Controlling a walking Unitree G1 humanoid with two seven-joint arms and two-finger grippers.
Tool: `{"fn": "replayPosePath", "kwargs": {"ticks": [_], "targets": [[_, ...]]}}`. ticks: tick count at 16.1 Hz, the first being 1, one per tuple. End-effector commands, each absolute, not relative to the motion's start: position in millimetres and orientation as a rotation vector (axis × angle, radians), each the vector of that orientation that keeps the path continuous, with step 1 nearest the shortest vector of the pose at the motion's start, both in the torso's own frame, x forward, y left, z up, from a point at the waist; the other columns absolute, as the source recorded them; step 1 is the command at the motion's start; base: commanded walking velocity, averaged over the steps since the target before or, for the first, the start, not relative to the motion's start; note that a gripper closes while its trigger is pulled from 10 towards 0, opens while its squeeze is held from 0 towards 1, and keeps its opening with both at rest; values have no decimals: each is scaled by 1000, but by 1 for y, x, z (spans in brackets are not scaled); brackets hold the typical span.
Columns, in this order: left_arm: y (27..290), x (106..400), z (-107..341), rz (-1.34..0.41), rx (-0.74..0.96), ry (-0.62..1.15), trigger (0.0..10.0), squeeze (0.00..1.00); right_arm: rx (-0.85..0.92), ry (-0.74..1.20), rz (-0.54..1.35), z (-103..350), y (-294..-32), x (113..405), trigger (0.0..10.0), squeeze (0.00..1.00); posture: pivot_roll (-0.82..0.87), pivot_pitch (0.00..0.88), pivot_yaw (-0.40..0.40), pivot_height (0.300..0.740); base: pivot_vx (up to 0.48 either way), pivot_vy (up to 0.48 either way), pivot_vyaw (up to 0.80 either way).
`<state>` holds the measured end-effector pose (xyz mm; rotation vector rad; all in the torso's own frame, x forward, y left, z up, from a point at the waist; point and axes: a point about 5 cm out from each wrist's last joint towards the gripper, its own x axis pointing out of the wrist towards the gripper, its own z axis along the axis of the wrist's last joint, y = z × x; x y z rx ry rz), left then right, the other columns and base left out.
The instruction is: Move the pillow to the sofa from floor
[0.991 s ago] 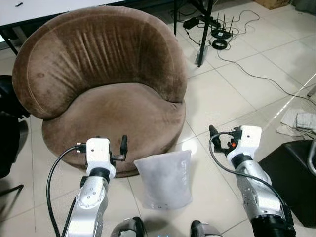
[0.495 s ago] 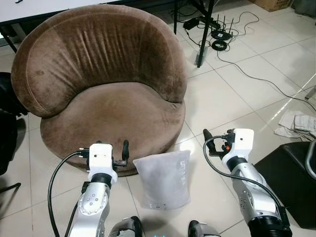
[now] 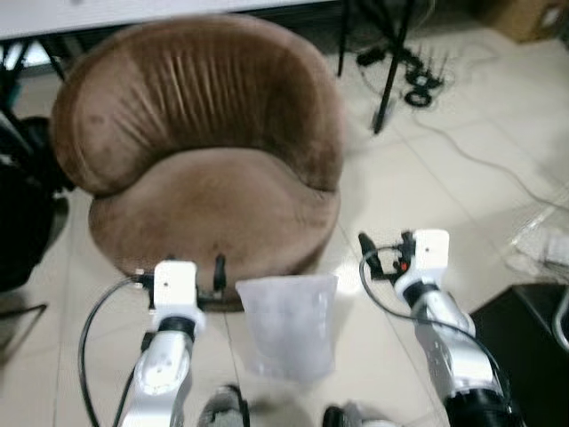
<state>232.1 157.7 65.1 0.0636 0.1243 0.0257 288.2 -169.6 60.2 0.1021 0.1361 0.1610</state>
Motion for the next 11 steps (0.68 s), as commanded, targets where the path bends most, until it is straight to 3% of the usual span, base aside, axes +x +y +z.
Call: {"fn": "replayPosePath", "kwargs": {"ticks": [1, 8, 9, 11], "targets": [[158, 231, 66, 30, 76, 123, 10000, 0, 114, 144, 151, 57, -172, 287, 10000, 0, 17, 168, 12, 740, 0, -334, 0], [158, 231, 68, 49, 57, 116, 10000, 0, 108, 139, 159, 59, -172, 290, 10000, 0, 13, 172, 9, 740, 0, -340, 0], [159, 231, 69, 50, 22, 114, 10000, 0, 107, 140, 158, 59, -173, 290, 10000, 0, 13, 172, 9, 740, 0, 0, 0], [162, 231, 69, 63, 1, 127, 10000, 0, 106, 141, 161, 59, -172, 290, 10000, 0, 13, 172, 9, 740, 0, 480, 0]]}}
